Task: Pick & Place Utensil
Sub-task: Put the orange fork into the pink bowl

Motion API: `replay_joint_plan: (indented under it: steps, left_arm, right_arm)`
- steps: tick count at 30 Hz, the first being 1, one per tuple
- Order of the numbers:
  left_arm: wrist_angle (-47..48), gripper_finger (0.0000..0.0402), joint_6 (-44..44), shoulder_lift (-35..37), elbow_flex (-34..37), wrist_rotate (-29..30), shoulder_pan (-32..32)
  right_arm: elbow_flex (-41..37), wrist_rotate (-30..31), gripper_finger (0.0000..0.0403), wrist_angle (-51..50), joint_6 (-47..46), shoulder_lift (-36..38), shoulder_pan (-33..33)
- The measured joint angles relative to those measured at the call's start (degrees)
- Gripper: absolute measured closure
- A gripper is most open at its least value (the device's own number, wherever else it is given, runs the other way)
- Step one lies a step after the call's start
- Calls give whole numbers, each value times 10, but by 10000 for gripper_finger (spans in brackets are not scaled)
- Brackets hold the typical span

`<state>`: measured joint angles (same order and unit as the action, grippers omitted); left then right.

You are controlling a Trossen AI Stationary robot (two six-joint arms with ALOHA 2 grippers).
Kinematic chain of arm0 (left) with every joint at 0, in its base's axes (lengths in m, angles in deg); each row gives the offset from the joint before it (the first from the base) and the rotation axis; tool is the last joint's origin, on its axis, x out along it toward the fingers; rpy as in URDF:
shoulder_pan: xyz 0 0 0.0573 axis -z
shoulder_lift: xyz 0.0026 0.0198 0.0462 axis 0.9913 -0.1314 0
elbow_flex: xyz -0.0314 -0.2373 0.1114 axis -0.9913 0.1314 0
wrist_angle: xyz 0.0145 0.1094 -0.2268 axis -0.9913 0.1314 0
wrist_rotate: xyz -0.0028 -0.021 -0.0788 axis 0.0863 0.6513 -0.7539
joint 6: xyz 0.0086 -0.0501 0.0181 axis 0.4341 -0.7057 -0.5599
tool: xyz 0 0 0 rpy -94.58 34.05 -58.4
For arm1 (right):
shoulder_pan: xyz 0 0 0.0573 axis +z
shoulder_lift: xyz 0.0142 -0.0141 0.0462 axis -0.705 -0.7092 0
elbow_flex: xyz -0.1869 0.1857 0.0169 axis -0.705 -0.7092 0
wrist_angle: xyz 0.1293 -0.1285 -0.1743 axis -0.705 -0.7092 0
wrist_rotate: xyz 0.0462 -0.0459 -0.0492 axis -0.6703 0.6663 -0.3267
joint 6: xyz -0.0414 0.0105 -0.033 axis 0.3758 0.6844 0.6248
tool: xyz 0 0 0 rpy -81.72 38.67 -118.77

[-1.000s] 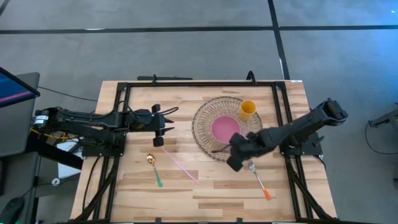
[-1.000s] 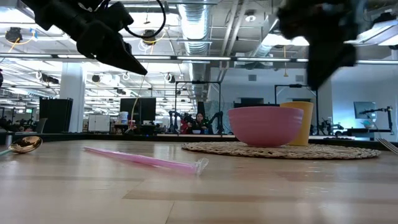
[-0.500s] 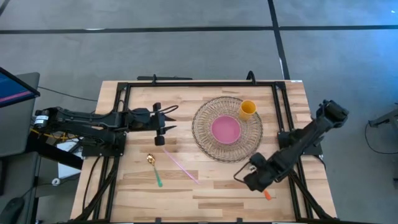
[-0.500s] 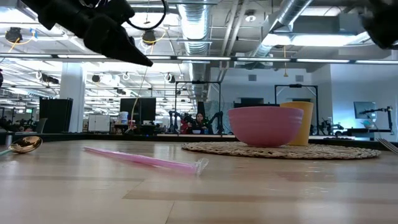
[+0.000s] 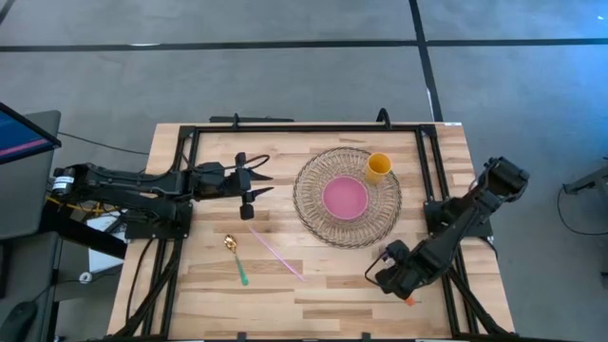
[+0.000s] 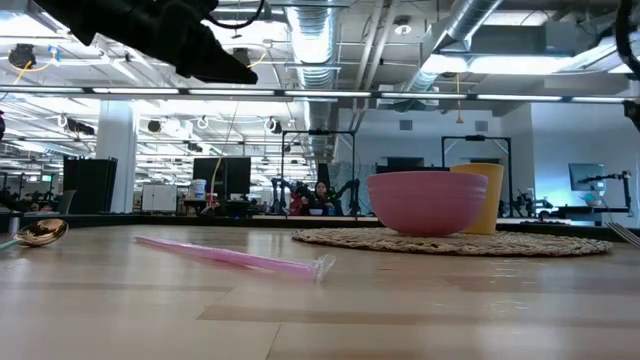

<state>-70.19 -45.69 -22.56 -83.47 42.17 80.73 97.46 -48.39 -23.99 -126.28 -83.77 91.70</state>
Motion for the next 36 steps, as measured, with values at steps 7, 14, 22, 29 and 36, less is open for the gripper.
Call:
replay_joint_plan:
  steps: [7, 14, 22, 29, 36]
  left_arm:
    - [-5, 282, -4, 0, 0, 0, 0]
    - [-14, 282, -4, 0, 0, 0, 0]
    - [-14, 282, -4, 0, 0, 0, 0]
    - [-17, 282, -4, 0, 0, 0, 0]
    - [-20, 282, 48, 0, 0, 0, 0]
  right_arm:
    - [2, -6, 296, 19, 50, -45, -3]
    - [0, -5, 348, 10, 50, -37, -15]
    - [1, 13, 385, -5, 50, -11, -42]
    - [45, 64, 395, -5, 131, 13, -64]
    - [92, 80, 399, -52, 245, 40, -127]
